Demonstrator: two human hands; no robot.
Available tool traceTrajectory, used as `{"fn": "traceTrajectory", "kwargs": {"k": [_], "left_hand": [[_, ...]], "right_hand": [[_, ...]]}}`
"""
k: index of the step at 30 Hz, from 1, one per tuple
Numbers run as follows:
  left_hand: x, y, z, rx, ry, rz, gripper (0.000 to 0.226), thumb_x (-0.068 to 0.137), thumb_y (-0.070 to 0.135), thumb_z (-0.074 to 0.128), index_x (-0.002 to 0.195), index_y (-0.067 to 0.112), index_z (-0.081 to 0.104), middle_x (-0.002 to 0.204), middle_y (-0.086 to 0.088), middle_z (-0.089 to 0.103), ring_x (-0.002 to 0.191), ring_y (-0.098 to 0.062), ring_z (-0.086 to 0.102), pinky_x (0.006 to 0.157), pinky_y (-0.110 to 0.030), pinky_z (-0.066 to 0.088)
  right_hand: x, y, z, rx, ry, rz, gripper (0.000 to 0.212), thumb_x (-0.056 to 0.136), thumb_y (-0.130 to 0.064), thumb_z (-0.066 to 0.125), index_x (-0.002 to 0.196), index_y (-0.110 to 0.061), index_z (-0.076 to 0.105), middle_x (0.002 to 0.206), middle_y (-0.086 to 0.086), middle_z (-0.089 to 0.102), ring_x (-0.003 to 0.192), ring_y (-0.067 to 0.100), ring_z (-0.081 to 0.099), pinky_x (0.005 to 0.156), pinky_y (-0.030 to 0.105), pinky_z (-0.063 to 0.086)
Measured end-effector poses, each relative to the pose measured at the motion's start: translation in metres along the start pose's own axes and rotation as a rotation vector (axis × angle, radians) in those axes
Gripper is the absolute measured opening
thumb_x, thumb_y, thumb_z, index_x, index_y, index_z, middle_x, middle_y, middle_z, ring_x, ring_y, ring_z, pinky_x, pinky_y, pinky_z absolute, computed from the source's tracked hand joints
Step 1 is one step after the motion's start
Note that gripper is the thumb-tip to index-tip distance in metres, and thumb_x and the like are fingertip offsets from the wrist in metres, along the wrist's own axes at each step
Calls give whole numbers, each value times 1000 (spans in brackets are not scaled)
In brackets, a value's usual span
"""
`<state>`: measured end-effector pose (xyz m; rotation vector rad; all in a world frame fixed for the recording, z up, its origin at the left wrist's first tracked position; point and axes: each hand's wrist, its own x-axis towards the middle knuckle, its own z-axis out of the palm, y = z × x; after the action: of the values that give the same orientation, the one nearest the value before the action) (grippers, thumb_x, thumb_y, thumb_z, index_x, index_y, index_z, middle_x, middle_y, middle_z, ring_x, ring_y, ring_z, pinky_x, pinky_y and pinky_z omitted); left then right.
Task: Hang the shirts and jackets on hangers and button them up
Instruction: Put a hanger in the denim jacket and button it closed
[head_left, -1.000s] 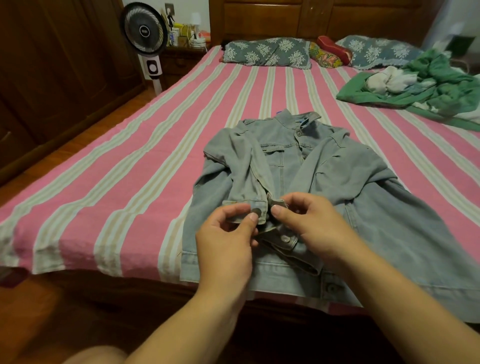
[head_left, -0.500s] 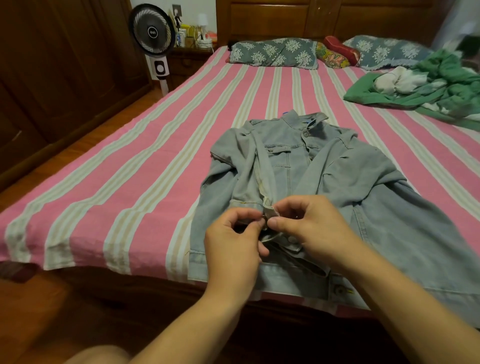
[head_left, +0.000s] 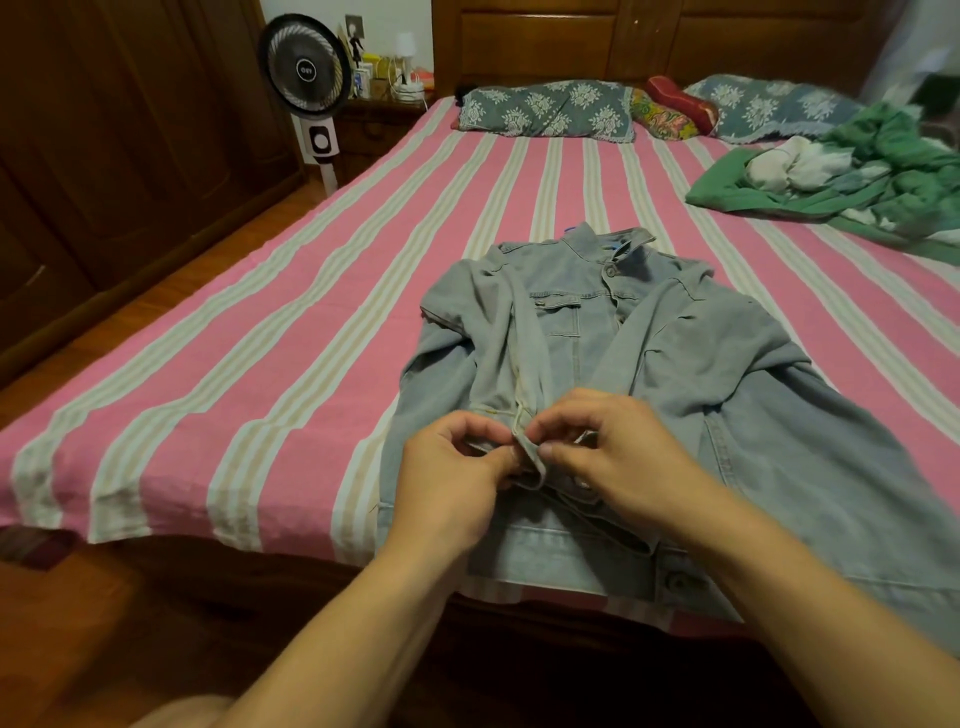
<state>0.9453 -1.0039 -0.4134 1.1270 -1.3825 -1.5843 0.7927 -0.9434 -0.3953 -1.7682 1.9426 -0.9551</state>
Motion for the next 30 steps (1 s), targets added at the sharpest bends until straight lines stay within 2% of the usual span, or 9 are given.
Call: {"fn": "traceTrajectory", "kwargs": {"k": [4,7,11,14,18,21,24,28,30], "left_hand": [[4,-1,-4,-4,-15,-42,21,76,-9,79,77,9,69,64,-12,66,60,-25,65,60,-32,51],[5,-1,-4,-165,24,-96,20,79,-11,76,80,6,68,74,-17,67,71,-30,69,68,-34,60],[6,3,-4,-402,39,-171,16,83,-11,71,92,1,66,89,-21,72,76,-25,74,67,-27,61],[3,4,-3,-448,-50,-203,18,92,-1,64,107,-9,68,93,-18,74,82,-21,73,72,-25,60],[3,3,-3,-501,-8,-232,19,93,0,66,108,-12,65,95,-25,68,83,-28,69,77,-29,61],[8,2,-8,-543,41,-312,13,91,-8,65,100,1,62,81,-17,71,71,-22,73,71,-30,63],[11,1,-11,-541,29,-357,15,91,-9,64,95,6,61,71,-9,71,66,-17,71,77,-31,61],[9,1,-10,-471,34,-316,18,88,-10,67,95,7,63,77,-10,72,73,-21,70,79,-31,57],[7,2,-8,-441,27,-293,21,87,-11,68,95,7,62,73,-7,73,71,-20,71,78,-29,57]], "right_hand": [[0,6,9,-95,54,-152,18,79,-18,83,91,-26,72,81,-16,62,77,-1,59,70,10,43],[-2,7,24,-110,167,-171,20,81,-18,80,98,-22,71,87,-16,61,80,-2,57,73,8,42],[-9,4,46,-122,246,-234,26,86,-14,69,112,-15,71,94,-3,66,87,11,63,79,26,53],[-12,3,51,-148,305,-216,32,89,-14,61,120,-16,71,94,-2,60,82,14,60,74,29,54],[-18,-2,58,-218,241,-238,29,92,-18,52,114,-16,71,99,2,54,83,19,58,71,39,54],[-17,1,59,-184,206,-248,33,90,-20,51,114,-18,74,104,1,57,85,16,61,78,29,55],[-12,4,49,-43,212,-189,26,88,-12,62,106,-21,78,99,-8,66,88,2,63,83,15,49],[-6,5,38,237,174,50,15,90,-13,71,95,-27,68,86,-7,73,82,9,71,78,37,59],[-2,6,37,220,201,74,14,89,-15,74,90,-27,65,81,-8,72,76,10,70,74,38,59]]}}
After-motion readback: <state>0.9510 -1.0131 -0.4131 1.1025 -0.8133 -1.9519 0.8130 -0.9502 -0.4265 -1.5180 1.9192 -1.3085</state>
